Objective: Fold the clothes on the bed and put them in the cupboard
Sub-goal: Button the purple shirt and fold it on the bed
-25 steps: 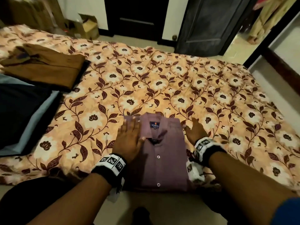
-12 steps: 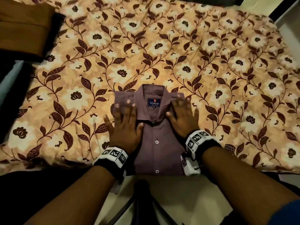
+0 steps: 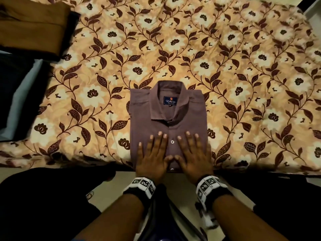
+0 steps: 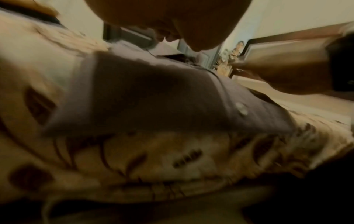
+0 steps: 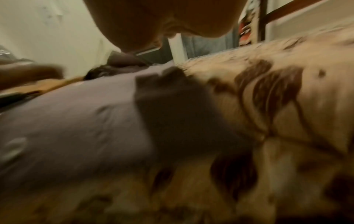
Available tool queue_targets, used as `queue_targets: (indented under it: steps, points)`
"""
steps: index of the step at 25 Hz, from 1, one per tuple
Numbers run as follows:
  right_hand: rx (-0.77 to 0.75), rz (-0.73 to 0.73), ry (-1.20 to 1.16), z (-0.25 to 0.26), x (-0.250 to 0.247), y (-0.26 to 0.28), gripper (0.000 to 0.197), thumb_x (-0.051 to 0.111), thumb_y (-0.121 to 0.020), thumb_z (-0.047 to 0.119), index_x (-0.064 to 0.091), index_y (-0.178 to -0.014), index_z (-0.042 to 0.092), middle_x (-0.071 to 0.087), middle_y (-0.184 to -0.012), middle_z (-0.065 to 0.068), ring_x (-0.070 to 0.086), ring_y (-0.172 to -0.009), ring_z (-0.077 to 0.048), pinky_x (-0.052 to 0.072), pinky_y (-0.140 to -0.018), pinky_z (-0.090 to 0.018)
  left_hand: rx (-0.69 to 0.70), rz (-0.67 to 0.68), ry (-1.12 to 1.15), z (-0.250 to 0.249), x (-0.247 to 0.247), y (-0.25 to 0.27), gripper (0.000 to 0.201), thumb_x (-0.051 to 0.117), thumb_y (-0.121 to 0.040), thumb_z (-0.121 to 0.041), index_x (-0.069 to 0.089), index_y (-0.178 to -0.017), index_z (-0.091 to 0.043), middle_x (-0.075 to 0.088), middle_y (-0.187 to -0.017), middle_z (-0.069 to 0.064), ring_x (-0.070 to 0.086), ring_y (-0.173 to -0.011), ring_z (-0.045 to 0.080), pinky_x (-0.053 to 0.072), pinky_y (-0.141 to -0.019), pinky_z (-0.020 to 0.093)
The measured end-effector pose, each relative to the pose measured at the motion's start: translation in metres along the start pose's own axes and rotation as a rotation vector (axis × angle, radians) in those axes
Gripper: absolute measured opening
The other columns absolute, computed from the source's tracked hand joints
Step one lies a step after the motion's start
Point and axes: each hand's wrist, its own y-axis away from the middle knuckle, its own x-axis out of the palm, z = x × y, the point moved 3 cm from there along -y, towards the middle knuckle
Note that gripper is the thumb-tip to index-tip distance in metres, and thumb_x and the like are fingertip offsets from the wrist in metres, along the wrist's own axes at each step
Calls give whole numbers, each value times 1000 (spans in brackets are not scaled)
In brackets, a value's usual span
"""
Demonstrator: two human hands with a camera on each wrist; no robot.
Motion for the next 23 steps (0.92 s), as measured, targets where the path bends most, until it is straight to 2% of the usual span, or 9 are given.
queue_targets:
  steps: [4, 6, 8, 9, 12, 14, 16, 20, 23]
  points:
    - [416, -59, -15, -68, -17, 6, 86, 1, -74, 86, -12, -148, 42, -12, -160, 3, -8, -147, -28, -11, -110, -61, -293, -133, 27, 53, -17, 4, 75, 5, -91, -71, -1, -155, -31, -5, -163, -2, -1, -149, 30, -2, -109, 66]
    - [270, -38, -56, -44, -19, 9, 88, 12, -78, 82, -9, -150, 37, -15, -160, 0, -15, -146, -27, -11, -110, -62, -207, -99, 99, 18, -20, 2, 73, 12, -94, -64, -2, -155, -27, -12, -163, 0, -3, -149, 34, -5, -111, 64]
    - [-74, 23, 92, -17, -6, 12, 92, 40, -80, 74, -6, -151, 37, -11, -160, 1, -16, -146, -27, 4, -110, -67, 68, -35, 10, -6, -9, 1, 71, 7, -92, -66, -16, -152, -35, -29, -158, -9, -1, -150, 31, -6, -114, 59]
    - [-86, 95, 130, -23, -7, 17, 99, 52, -78, 68, -12, -149, 40, -19, -159, 2, -16, -145, -28, 10, -109, -69, 92, 32, 5, 4, -5, 5, 71, -1, -87, -71, -24, -147, -41, -37, -153, -14, -7, -150, 29, -11, -113, 57]
    - [409, 253, 9, -85, -34, 31, 114, 67, -76, 57, -25, -141, 49, -35, -152, 5, -16, -144, -36, 6, -109, -71, -351, -81, 146, 61, -22, 12, 82, 7, -83, -77, -7, -153, -37, -21, -161, -2, -8, -149, 33, -6, -111, 62]
    - [453, 320, -32, -96, -68, 19, 107, 68, -76, 57, -7, -150, 42, -14, -160, 2, -6, -146, -35, 8, -111, -66, -520, -281, 327, 65, -60, 1, 78, 27, -91, -66, 20, -154, -21, 14, -162, 12, 17, -145, 40, 17, -110, 61]
    - [403, 137, -158, -81, -97, -9, 86, 63, -82, 55, 19, -151, 29, 16, -159, -4, 17, -144, -33, 23, -112, -58, -524, -326, 514, 58, -87, -25, 68, 49, -95, -49, 31, -150, -13, 36, -150, 20, 35, -135, 40, 31, -106, 53]
    - [513, 80, -873, -49, -89, -53, 67, 74, -78, 41, 50, -131, 8, 58, -130, -9, 58, -113, -33, 47, -92, -38, -721, -110, 979, 70, -95, -67, 40, 71, -85, -33, 62, -111, -4, 66, -110, 19, 62, -96, 35, 52, -93, 47]
    - [487, 96, -1086, -32, -87, -58, 48, 76, -76, 18, 58, -119, 5, 69, -110, -11, 66, -92, -28, 54, -84, -41, -688, -31, 1450, 60, -110, -76, 15, 78, -77, -13, 67, -84, -6, 72, -91, 21, 69, -83, 38, 56, -83, 55]
